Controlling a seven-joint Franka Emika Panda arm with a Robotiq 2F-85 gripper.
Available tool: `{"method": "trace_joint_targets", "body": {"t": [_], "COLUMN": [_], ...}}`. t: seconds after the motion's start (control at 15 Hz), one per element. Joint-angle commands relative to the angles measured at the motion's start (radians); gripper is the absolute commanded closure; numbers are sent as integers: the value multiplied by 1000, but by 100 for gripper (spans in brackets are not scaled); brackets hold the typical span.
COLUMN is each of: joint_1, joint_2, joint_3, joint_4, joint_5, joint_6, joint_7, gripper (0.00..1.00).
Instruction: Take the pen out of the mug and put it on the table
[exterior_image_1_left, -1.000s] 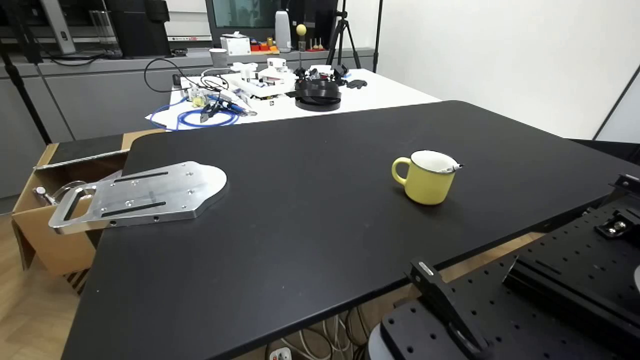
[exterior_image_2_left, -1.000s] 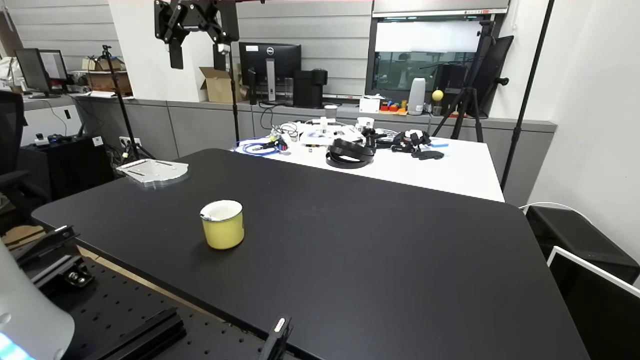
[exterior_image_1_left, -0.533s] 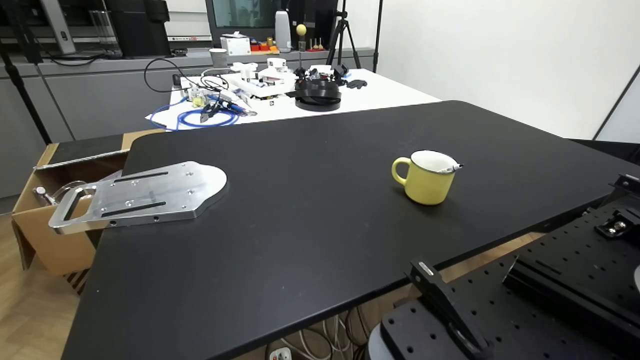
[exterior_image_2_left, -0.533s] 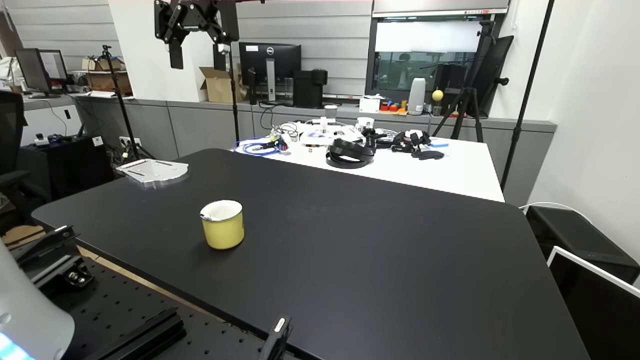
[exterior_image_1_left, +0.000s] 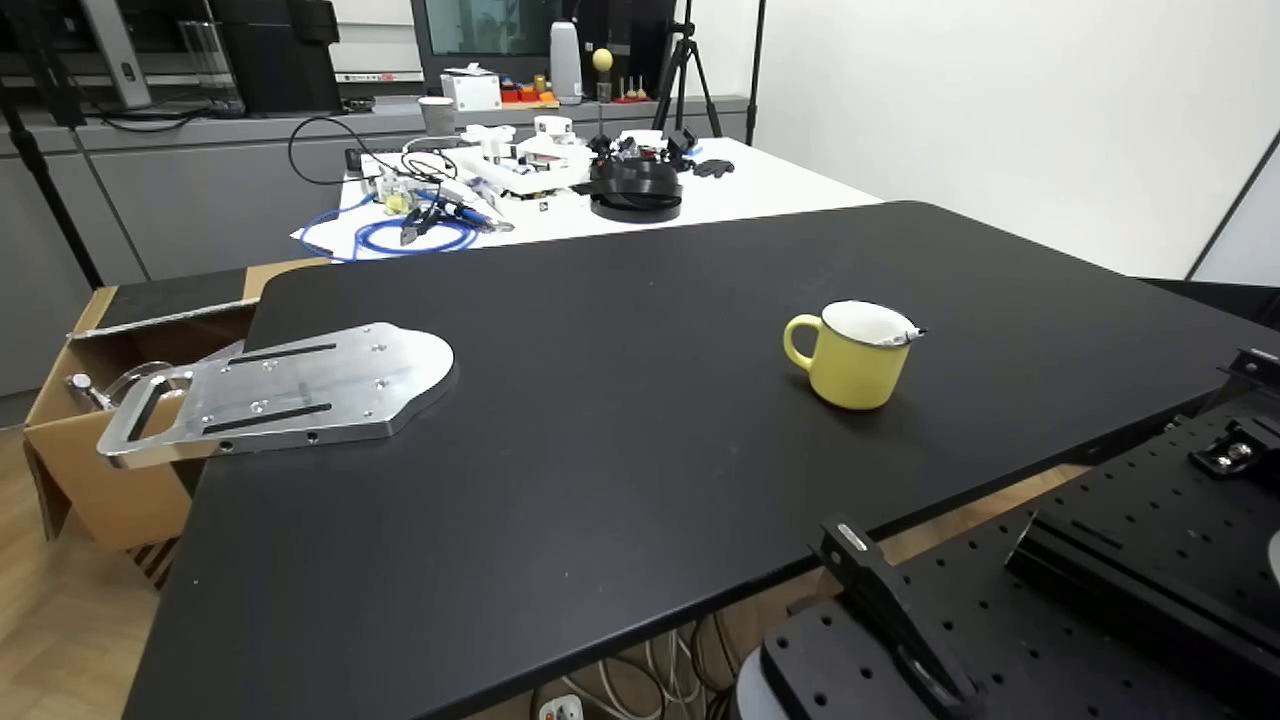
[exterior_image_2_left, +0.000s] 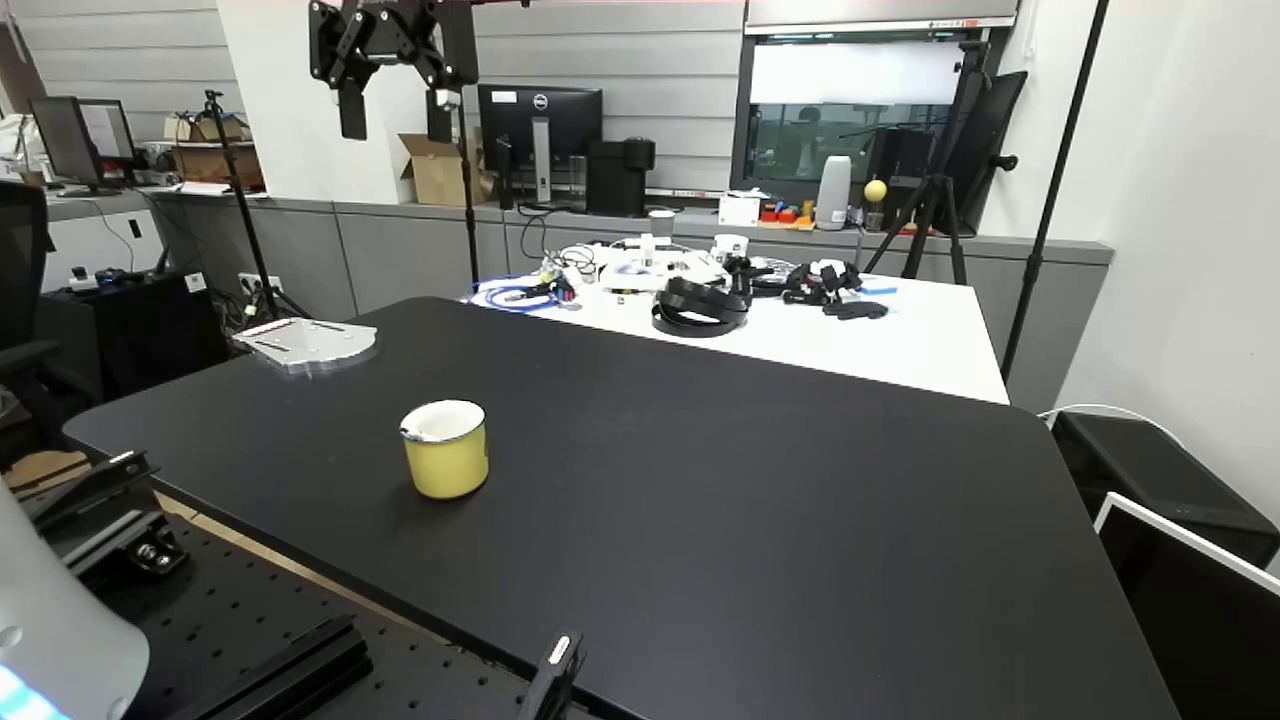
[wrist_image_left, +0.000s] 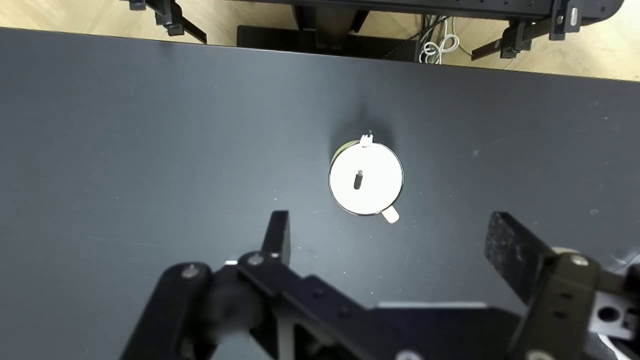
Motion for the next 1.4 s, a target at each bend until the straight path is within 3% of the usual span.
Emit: {"method": "trace_joint_targets", "body": {"t": [0.0, 0.53, 1.07, 1.33], "joint_1": [2, 2, -14, -14], "joint_2": [44, 188, 383, 498], "joint_3": [-3, -2, -2, -8], "joint_4": [17, 30, 73, 109], "joint_5": [-1, 16, 103, 130], "joint_6": [6, 54, 51, 56], "joint_7": [-3, 11, 108, 41], "gripper": [0, 0, 0, 0]}}
